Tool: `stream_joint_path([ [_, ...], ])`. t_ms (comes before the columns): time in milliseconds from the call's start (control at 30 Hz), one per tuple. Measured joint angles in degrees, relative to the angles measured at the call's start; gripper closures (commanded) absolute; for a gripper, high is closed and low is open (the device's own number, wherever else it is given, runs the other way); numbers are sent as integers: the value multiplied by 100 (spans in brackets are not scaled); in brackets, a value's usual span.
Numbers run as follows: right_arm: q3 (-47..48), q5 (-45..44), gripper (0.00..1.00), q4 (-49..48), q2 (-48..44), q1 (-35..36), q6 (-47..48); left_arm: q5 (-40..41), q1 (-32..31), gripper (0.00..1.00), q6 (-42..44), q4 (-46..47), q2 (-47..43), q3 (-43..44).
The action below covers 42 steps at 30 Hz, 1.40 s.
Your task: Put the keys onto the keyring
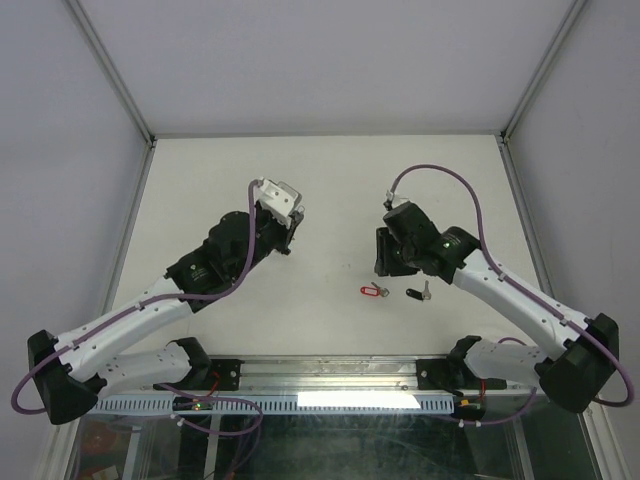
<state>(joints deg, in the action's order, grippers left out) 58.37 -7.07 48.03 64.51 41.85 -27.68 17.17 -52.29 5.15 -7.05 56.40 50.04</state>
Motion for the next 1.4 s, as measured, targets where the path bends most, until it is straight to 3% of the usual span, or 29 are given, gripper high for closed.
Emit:
stream_joint_path([
  [200, -170, 63, 61, 61, 470, -15, 223, -417, 494, 100, -55, -293, 114, 234],
  [333, -227, 0, 62, -501, 424, -13, 1445, -667, 745, 100, -50, -455, 223, 234],
  [533, -595, 439, 62, -1556, -345, -15, 3654, -859, 866, 100, -48, -496, 238, 219],
  [767, -387, 1475, 72, -1093, -308, -13, 4972, -1001, 1233, 100, -74, -503, 127, 111],
  [1100, -479, 1460, 71, -284, 671, -111, 6376, -2133, 2553, 100, -308, -446, 79, 68],
  [1400, -914, 1753, 66, -424, 850, -160, 6948, -2745, 2806, 100, -356, -398, 90, 26],
])
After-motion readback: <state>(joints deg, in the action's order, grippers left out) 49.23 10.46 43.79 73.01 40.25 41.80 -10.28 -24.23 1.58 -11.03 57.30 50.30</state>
